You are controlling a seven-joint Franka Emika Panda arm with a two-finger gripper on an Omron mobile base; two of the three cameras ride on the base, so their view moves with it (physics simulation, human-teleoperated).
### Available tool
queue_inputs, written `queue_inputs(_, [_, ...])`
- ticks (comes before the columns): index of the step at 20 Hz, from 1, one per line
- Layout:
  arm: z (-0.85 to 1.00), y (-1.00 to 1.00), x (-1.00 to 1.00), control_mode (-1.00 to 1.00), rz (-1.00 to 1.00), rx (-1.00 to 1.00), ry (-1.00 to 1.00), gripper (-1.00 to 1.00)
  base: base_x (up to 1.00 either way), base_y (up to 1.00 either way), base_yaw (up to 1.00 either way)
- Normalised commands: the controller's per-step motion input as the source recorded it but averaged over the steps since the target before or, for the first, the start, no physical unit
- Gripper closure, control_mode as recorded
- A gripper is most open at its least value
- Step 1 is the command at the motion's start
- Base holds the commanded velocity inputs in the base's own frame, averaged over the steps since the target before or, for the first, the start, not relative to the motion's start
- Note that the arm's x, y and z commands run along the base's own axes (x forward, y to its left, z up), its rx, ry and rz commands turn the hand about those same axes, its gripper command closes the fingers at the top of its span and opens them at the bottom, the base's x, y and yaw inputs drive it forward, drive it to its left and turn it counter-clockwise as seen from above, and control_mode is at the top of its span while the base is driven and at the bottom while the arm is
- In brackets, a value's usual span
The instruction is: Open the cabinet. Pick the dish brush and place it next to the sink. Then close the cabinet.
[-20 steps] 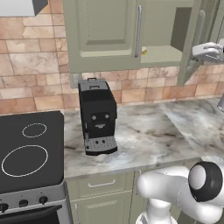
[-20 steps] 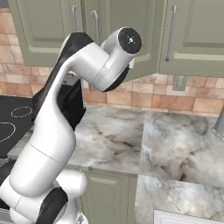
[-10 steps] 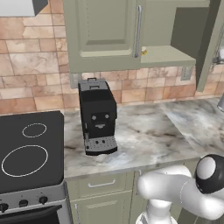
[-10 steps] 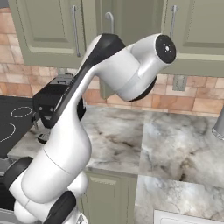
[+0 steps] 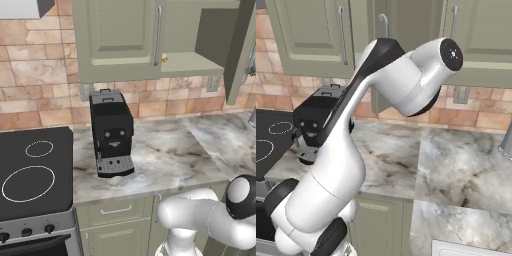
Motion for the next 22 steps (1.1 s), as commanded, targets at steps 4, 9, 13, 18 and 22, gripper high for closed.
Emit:
queue_inputs(4, [-0.23, 0.0, -0.28, -1.0, -0.03, 0.0, 0.0, -1.0, 0.0, 0.0, 0.0])
queue_inputs(9, [-0.25, 0.1, -0.42, -1.0, -0.04, 0.0, 0.0, -1.0, 0.0, 0.0, 0.0])
queue_inputs(13, [-0.06, 0.34, -0.31, -1.0, -0.1, 0.05, 0.12, -1.0, 0.0, 0.0, 0.0])
queue_inputs(18, [-0.06, 0.51, -0.06, -1.0, -0.14, 0.08, 0.16, -1.0, 0.0, 0.0, 0.0])
queue_inputs(22, [-0.04, 0.49, 0.02, -1.0, -0.19, 0.11, 0.15, -1.0, 0.0, 0.0, 0.0])
